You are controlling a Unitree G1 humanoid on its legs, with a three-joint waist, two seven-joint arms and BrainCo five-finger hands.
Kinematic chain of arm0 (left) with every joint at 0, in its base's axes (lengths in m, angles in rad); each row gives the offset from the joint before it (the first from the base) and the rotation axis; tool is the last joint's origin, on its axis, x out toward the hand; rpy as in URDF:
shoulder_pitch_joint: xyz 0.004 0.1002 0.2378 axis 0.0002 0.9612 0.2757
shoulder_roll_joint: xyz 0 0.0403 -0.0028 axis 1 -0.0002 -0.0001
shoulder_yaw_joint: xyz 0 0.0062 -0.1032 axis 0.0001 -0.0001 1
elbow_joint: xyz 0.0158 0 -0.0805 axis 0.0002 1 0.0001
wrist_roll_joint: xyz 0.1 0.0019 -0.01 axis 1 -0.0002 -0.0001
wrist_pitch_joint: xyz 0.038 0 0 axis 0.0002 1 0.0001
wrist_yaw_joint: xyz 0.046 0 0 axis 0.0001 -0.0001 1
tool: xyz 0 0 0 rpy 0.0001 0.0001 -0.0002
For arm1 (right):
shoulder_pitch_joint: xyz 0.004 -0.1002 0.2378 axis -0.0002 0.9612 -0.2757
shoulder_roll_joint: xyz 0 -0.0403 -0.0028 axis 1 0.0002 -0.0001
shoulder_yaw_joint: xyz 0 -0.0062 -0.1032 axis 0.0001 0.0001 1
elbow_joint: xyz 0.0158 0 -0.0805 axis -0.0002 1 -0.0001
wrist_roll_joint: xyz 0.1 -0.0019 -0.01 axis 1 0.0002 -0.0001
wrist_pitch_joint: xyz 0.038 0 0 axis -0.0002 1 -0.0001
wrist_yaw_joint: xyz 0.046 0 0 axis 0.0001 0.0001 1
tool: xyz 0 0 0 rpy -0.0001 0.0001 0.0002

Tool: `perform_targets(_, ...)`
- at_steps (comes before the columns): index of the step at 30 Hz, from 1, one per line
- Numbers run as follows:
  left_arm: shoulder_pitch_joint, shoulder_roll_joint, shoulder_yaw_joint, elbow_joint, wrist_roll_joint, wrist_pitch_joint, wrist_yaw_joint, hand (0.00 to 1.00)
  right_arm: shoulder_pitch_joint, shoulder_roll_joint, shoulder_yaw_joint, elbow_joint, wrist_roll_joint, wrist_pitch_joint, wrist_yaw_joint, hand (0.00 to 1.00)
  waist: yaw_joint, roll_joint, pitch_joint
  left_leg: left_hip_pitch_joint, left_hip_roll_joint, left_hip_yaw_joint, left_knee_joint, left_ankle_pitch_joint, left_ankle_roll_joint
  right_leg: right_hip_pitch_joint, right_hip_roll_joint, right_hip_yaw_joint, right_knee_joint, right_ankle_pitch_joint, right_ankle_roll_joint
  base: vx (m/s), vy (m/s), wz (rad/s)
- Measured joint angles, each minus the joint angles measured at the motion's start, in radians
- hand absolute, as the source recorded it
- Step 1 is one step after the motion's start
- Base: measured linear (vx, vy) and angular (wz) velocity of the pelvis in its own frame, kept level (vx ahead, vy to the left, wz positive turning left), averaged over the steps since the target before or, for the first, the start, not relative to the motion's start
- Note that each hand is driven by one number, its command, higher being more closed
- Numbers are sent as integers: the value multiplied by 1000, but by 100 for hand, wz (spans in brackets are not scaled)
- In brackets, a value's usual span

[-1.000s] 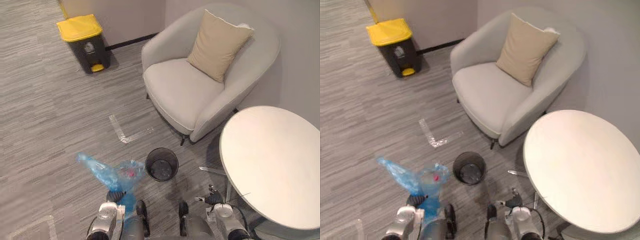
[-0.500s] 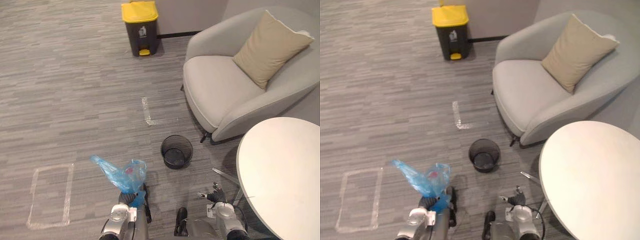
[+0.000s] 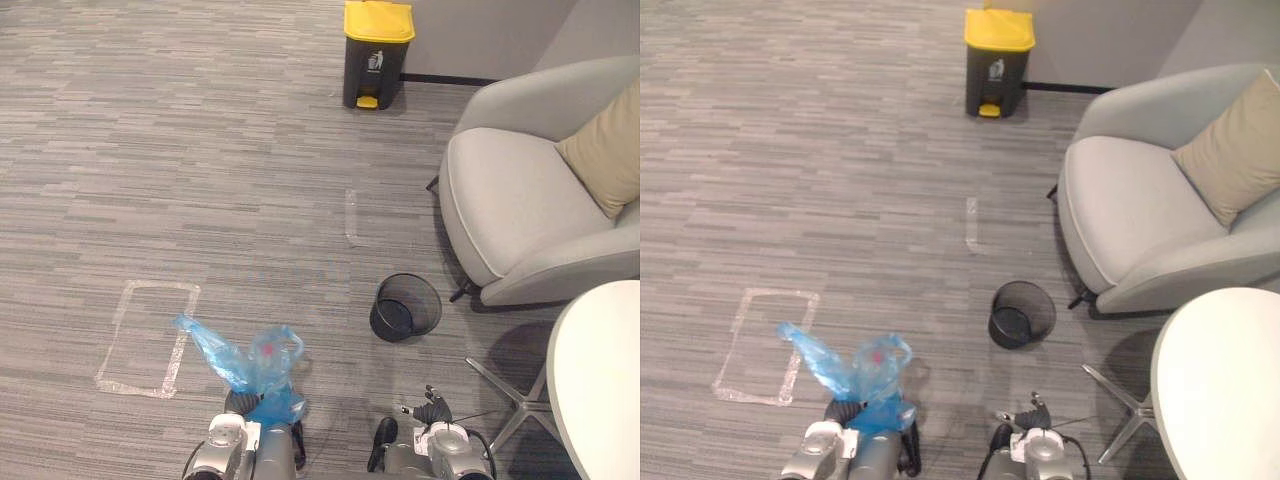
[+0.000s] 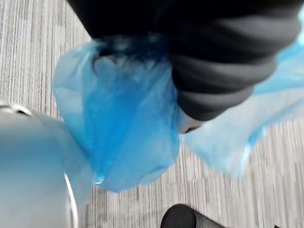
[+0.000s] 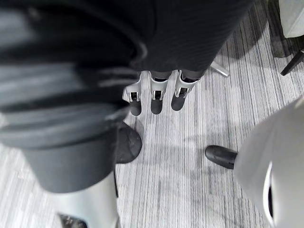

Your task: Gather rubbish on tea table into small bin, then transfer packed bag to large trash can.

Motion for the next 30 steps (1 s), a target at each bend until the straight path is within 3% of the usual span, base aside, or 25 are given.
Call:
perform_targets(1,-1,2,0,0,0,0,0,100,-2,0,1,0,-3,1,1,0,-2,-4,-1,-1,-9,-3,7,-8,4,-17,-14,13,43,-10,-5,228,160,20)
perform_targets(3,-6,11,-1,-1,0,1,1,100,-14,1,6,1,-12,8,4,0,-22,-8,0,15,-36,-29,5,-15,15,-108,-48,85,251,-24,-50,200,63,45)
perform_targets(5,-14,25,10,-6,-1,1,2,100,-21,3,15,18,-17,6,6,0,-35,-15,1,86,-40,-53,-46,-16,17,-144,21,162,333,-103,-71,261,-82,46)
perform_targets(7,-11,37,15,-5,-1,1,4,100,-31,-7,19,23,-17,5,6,0,-37,-11,7,157,-35,-58,-106,-17,17,-171,99,159,302,-118,-93,270,-156,13)
perform_targets(9,-30,37,22,-3,-1,1,4,100,-47,-23,21,21,-17,4,5,0,-50,-16,16,228,-22,-74,-172,-22,-12,-228,190,131,118,-59,-121,337,-202,22)
perform_targets(11,-45,33,27,5,0,1,4,100,-42,-34,16,21,-17,5,5,0,-66,-14,25,270,-21,-106,-222,-15,-42,-199,207,119,50,55,-188,311,-138,30)
perform_targets(12,-48,28,25,7,1,-3,0,100,-37,-36,1,23,-17,6,4,0,-63,-4,21,300,-4,-108,-294,21,-66,-185,221,100,38,59,-200,400,-171,20)
perform_targets(15,-65,23,12,14,22,-6,0,100,-35,-37,-46,18,-17,7,3,0,-83,-7,24,376,-3,-120,-389,80,-100,-187,209,89,138,-19,-249,343,-156,21)
perform_targets(16,-71,21,12,14,27,-6,-1,100,-28,-34,-60,16,-17,6,4,0,-88,-7,24,373,5,-127,-351,87,-109,-158,211,78,120,-28,-246,370,-159,41)
perform_targets(18,-77,5,17,11,37,-7,-2,100,-10,-25,-68,14,-17,6,4,0,-87,-7,24,292,27,-114,-129,86,-111,-63,228,67,18,-29,-246,276,-105,33)
perform_targets(19,-67,-11,35,-2,37,-6,-3,100,0,-14,-59,4,-17,11,4,0,-85,-4,25,205,64,-86,84,94,-121,-4,248,71,-42,-28,-246,292,-30,-1)
perform_targets(20,-47,-27,56,-31,37,-7,-3,100,8,-2,-51,-26,-17,15,4,0,-71,5,24,126,120,-44,298,64,-100,49,278,87,-74,-29,-249,327,25,-47)
perform_targets(21,-22,-34,56,-46,37,-7,-4,100,19,8,-50,-42,-16,15,3,0,-44,6,23,60,158,-16,410,30,-62,96,296,119,-99,-36,-260,299,60,-68)
perform_targets(22,-17,-37,55,-46,36,-6,-5,100,16,11,-44,-46,-16,15,5,0,-31,5,23,34,161,-11,413,19,-53,107,298,135,-108,-37,-260,220,99,-91)
perform_targets(25,-12,-62,60,-47,35,-6,-7,100,-19,27,-42,-62,-17,15,2,0,-10,3,25,-59,144,1,171,13,-63,146,278,212,-131,-42,-239,229,171,-72)
perform_targets(27,-14,-78,60,-45,34,-6,-7,100,-16,23,-61,-66,-17,14,-2,0,-10,13,22,-63,106,-29,-88,111,-85,163,254,245,-131,-73,-184,250,260,-42)
perform_targets(28,-13,-85,60,-39,32,-6,-7,100,-12,19,-62,-49,-17,16,-3,0,0,17,19,-38,88,-31,-156,249,-79,167,242,275,-124,-93,-155,300,278,-40)
perform_targets(29,-18,-82,57,-24,29,-6,-7,100,-7,28,-59,-28,-17,19,-2,0,1,-11,5,-20,43,-11,-181,226,-66,177,206,296,-147,-98,-138,340,269,-27)
perform_targets(30,-27,-79,54,-19,28,-6,-7,100,-7,30,-62,-16,-17,21,-2,0,1,-21,-1,-20,22,-1,-178,206,-53,183,182,300,-159,-101,-116,368,248,-7)
